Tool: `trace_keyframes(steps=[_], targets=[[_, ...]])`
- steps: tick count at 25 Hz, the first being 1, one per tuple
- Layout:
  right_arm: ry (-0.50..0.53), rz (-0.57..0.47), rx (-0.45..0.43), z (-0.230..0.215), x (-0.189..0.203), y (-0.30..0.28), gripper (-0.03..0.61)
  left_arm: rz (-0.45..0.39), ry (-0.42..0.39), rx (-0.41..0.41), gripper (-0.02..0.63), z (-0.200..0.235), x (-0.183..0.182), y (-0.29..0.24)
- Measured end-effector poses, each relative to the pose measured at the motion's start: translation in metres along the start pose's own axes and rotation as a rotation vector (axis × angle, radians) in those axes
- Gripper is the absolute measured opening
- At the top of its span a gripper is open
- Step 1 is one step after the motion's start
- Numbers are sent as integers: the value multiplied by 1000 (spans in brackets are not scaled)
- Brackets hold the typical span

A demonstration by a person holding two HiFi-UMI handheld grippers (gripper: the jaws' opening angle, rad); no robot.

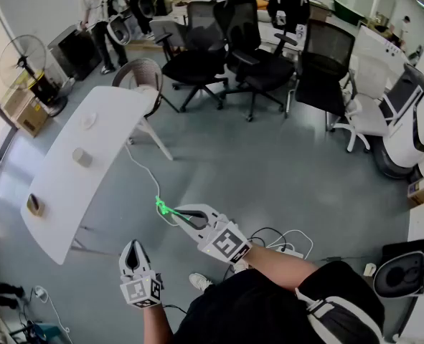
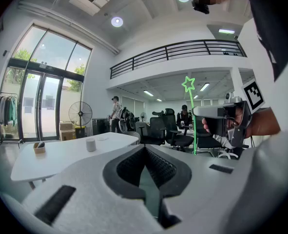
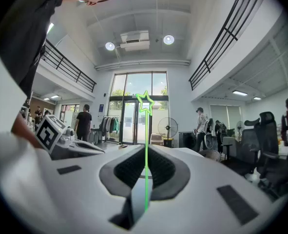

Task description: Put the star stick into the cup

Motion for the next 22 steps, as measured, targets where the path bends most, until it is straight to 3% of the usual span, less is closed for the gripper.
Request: trace_keyframes(steps=[3, 5, 8, 22], targets=[[-52, 57, 105, -30, 3, -8, 20, -32, -2, 106, 11, -4, -6, -57], [-25, 85, 130, -38, 5, -22, 20, -47, -4, 135, 11, 6, -11, -76], [35, 122, 114, -33, 7, -45, 20, -59, -7, 127, 11, 26, -17, -76], [37, 105, 134, -13, 7, -73, 21, -83, -3, 142, 11, 52, -20, -69]])
Point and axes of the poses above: the fingertips, and each gripper's own axes: y backward along the fingers, z to its left, x out of its underside, the point moved 8 cm from there along y, backward along the fingers, and after that the axes turned 9 degrees about -x, right-handed, at the moved point
